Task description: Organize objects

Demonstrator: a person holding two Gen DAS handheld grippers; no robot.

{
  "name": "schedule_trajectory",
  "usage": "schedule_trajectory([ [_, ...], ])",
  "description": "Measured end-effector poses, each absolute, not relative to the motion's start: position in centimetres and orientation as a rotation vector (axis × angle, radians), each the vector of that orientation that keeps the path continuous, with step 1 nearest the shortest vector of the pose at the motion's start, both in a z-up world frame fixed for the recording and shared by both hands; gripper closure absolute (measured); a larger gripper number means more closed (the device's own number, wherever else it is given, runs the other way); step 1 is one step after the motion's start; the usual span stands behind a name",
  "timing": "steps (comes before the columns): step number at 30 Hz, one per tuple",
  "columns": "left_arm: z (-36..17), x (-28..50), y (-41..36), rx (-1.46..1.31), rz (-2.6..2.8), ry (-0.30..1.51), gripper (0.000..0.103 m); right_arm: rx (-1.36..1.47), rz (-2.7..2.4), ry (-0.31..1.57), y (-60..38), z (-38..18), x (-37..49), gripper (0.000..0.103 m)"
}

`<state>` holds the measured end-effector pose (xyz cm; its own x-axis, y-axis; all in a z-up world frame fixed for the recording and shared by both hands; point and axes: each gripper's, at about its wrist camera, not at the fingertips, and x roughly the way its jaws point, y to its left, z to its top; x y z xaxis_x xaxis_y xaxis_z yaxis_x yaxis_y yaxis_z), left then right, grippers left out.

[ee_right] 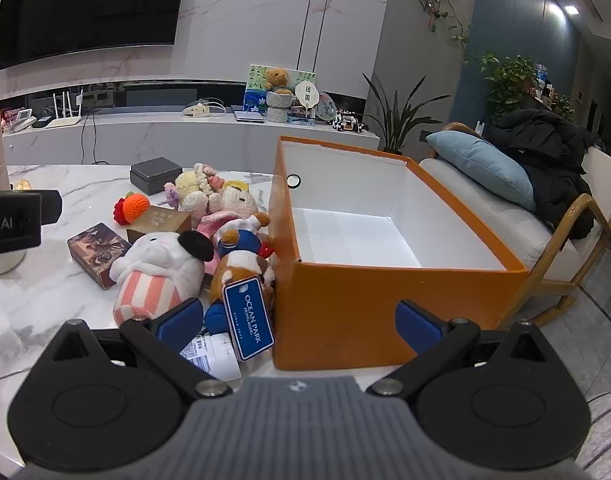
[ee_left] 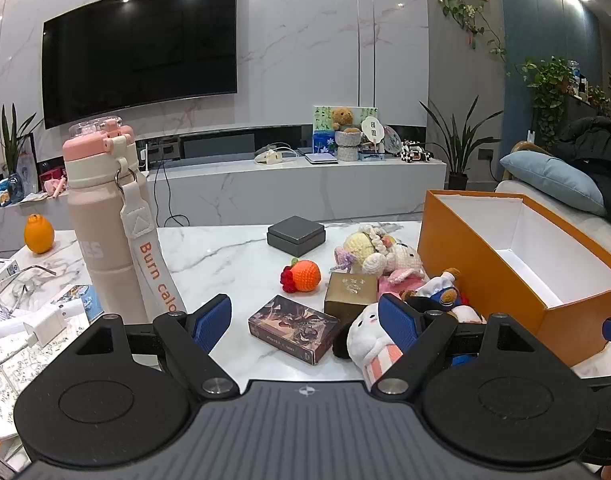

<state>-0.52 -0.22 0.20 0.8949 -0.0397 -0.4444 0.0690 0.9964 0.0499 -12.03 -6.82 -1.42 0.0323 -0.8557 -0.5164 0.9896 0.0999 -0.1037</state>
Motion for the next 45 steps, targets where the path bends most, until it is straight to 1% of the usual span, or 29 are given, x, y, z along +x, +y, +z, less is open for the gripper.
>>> schedule_trajectory([
  [28,0.2,-0.46,-0.21,0.075,-0.173,0.454,0.008,0.343,-1.422,0.543,-7.08,-1.87,-11.79,0.001],
  [29,0.21,-0.49,-0.25,0.1,-0.324,0.451,0.008,0.344,-1.42,0.544,-7.08,-1.88,-11.77,0.001],
  [35,0.19,-0.55,-0.31,0.105,-0.357,0.451,0.008,0.351,-1.409,0.553,-7.13,-1.98,-11.64,0.001],
  [36,0.18,-0.56,-0.34,0.125,-0.469,0.449,0.008,0.352,-1.406,0.554,-7.14,-1.97,-11.65,0.001],
  [40,0.16,-0.61,-0.4,0.13,-0.48,0.448,0.008,0.355,-1.395,0.56,-7.25,-2.05,-11.58,0.001],
  [41,0.17,-0.61,-0.42,0.149,-0.581,0.444,0.008,0.353,-1.392,0.561,-7.26,-2.06,-11.56,0.001],
  [45,0.07,-0.48,-0.38,0.154,-0.622,0.454,0.008,0.36,-1.36,0.561,-7.3,-2.14,-11.6,0.001],
])
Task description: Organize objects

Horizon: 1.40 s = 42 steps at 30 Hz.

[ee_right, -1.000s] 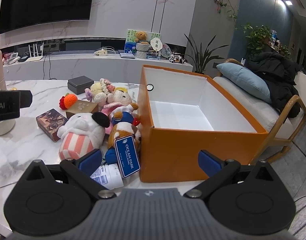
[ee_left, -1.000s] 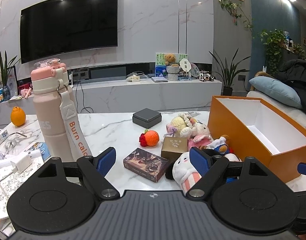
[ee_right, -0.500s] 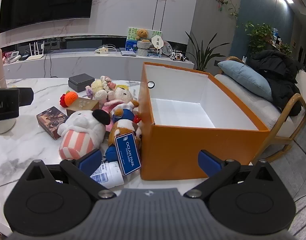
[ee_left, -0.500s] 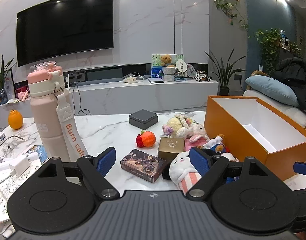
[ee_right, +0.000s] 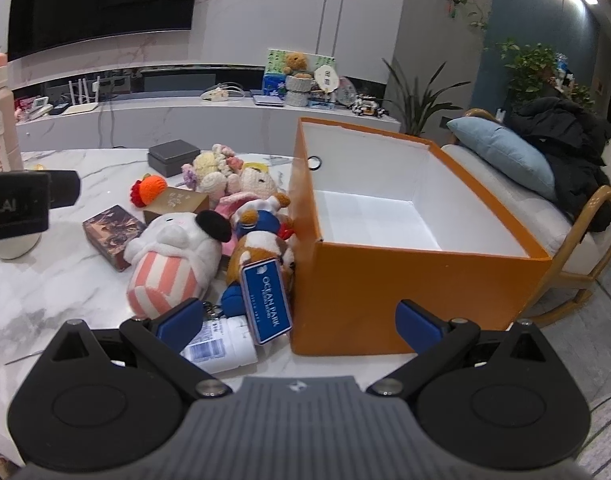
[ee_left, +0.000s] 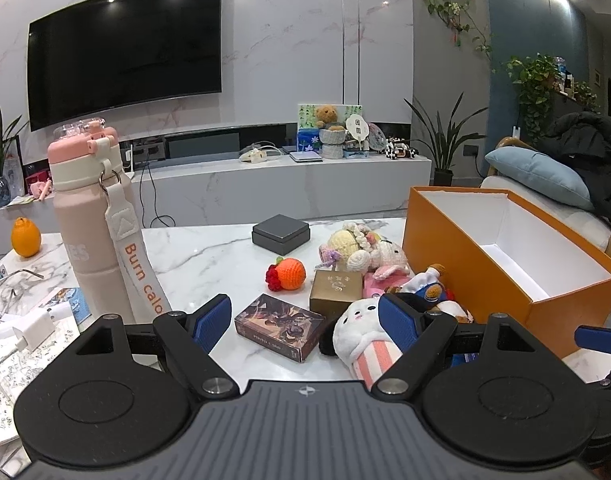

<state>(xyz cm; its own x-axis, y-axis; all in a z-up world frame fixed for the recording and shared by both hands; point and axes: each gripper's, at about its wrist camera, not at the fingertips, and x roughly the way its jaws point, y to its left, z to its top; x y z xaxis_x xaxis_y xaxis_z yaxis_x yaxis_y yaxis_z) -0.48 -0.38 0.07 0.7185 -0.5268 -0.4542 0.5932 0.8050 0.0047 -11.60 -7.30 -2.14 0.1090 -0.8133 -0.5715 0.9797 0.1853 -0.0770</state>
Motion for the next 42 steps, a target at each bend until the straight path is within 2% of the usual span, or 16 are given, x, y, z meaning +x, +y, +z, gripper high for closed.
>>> schedule_trajectory([
  [7,0.1,0.1,0.1,0.148,-0.615,0.457,0.008,0.361,-1.299,0.547,-7.4,-2.1,-12.0,0.001],
  [11,0.3,1.4,0.7,0.126,-0.604,0.467,0.008,0.33,-1.021,0.494,-7.9,-1.4,-13.1,0.001],
  [14,0.5,2.1,1.5,0.104,-0.604,0.465,0.008,0.302,-0.936,0.543,-8.9,-0.8,-12.8,0.001],
  [20,1.0,3.8,2.7,0.078,-0.601,0.466,0.008,0.32,-0.597,0.692,-11.7,-0.8,-11.3,0.001],
  [24,1.1,4.7,3.1,0.09,-0.676,0.461,0.008,0.143,-0.407,0.83,-11.4,-1.2,-9.2,0.001],
  [29,1.3,5.7,3.6,0.091,-0.673,0.449,0.008,0.139,-0.208,1.013,-13.3,-2.1,-7.6,0.001],
  [37,1.4,6.7,4.1,0.075,-0.682,0.446,0.008,-0.047,-0.018,1.31,-15.2,-5.7,-3.9,0.002],
  [39,1.5,6.8,4.3,0.065,-0.699,0.443,0.008,-0.168,0.119,1.366,-15.2,-6.4,-3.0,0.002],
  [41,1.7,6.7,4.7,0.059,-0.726,0.417,0.008,-0.211,0.184,1.428,-15.3,-7.0,-2.2,0.005],
  [42,1.8,6.5,4.8,0.059,-0.732,0.399,0.008,-0.25,0.218,1.46,-15.5,-7.2,-1.8,0.011],
])
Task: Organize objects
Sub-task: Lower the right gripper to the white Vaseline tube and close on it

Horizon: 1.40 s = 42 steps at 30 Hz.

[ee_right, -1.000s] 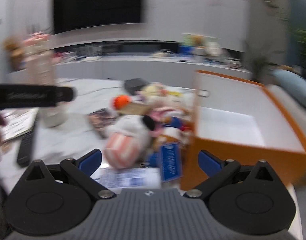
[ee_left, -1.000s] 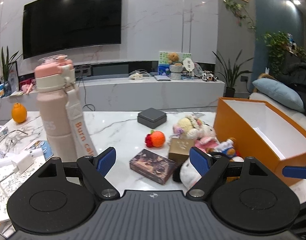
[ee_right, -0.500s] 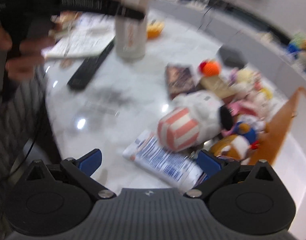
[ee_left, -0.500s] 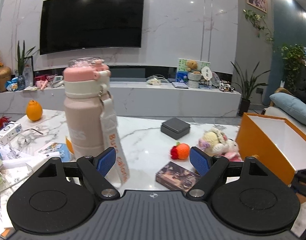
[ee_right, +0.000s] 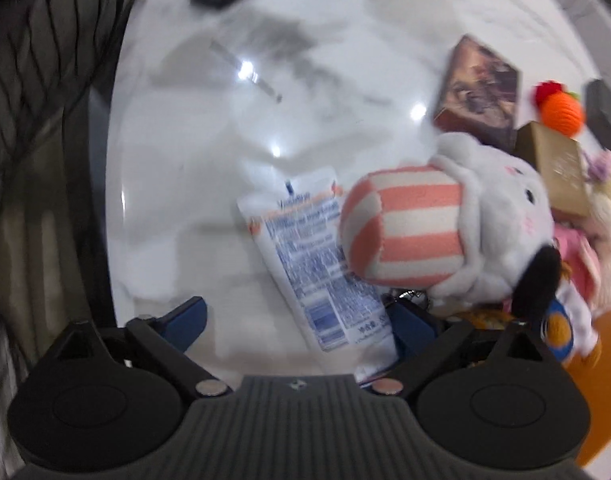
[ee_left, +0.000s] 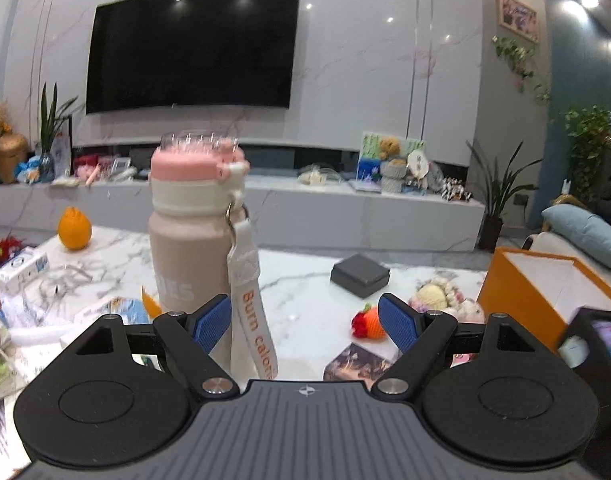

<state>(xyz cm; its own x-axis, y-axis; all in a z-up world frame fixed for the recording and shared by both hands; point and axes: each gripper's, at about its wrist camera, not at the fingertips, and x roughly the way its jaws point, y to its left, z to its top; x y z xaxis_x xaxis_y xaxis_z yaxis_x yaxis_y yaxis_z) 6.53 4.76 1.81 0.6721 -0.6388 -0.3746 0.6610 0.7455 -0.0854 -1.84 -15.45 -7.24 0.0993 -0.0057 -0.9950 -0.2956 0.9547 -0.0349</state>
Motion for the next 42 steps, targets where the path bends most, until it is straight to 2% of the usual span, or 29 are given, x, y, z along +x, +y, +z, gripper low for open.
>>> schedule_trajectory([
  [1,1.9,6.4,4.8,0.059,-0.738,0.389,0.008,-0.251,0.225,1.498,-15.8,-7.5,-1.4,0.017],
  [6,1.9,6.5,4.7,0.062,-0.771,0.397,0.008,-0.133,0.16,1.562,-17.4,-7.5,0.3,0.016],
  [17,2.1,6.4,5.0,0.058,-0.811,0.39,0.008,-0.009,-0.022,1.486,-17.0,-6.2,-2.0,0.02],
  [20,2.0,6.4,5.0,0.062,-0.816,0.388,0.008,0.062,-0.108,1.482,-17.1,-5.4,-2.3,0.034],
  [22,2.0,6.2,5.0,0.066,-0.818,0.385,0.008,0.093,-0.156,1.473,-17.2,-4.7,-2.5,0.052],
  [26,2.0,6.0,4.9,0.072,-0.831,0.383,0.008,0.03,-0.115,1.455,-16.6,-4.0,-2.9,0.05],
  [31,2.0,6.0,4.8,0.083,-0.85,0.381,0.008,0.043,-0.111,1.42,-16.8,-3.2,-2.9,0.038],
  [33,2.0,6.1,4.8,0.087,-0.851,0.383,0.008,0.056,-0.129,1.424,-17.1,-2.8,-3.1,0.039],
  [35,2.0,6.1,4.7,0.088,-0.854,0.385,0.008,0.056,-0.134,1.413,-17.6,-2.2,-3.3,0.049],
  [42,2.0,6.1,4.8,0.088,-0.867,0.386,0.008,0.097,-0.209,1.362,-18.3,-0.4,-4.7,0.053],
])
